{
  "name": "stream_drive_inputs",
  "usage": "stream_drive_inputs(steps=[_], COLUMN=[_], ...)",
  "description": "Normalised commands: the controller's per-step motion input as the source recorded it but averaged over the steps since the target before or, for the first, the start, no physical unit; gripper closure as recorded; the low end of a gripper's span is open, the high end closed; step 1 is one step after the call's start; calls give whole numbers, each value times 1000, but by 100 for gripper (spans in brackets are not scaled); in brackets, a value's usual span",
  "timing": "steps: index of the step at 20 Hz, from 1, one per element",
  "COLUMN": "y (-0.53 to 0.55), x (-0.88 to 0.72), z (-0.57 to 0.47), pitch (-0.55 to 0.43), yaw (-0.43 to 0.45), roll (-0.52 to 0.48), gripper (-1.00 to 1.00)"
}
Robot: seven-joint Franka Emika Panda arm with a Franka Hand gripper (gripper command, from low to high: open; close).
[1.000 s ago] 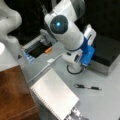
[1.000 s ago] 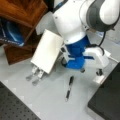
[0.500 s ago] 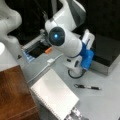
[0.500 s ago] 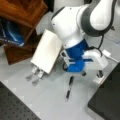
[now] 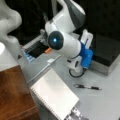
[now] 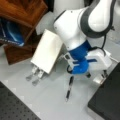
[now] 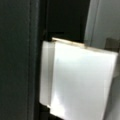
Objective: Open the box. Pick up the pen. Place the pen in the box. Pick up the book. Place the book on the shelf.
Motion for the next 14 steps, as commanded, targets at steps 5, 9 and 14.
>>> stream_drive_inputs(steps=[5, 9, 14], y=[23, 62, 72], x=[-10, 24, 43], z=[-212, -139, -65], pitch=[-80, -65, -59], yaw=[-50, -51, -31], roll=[279, 302, 274], gripper=[-100, -100, -100])
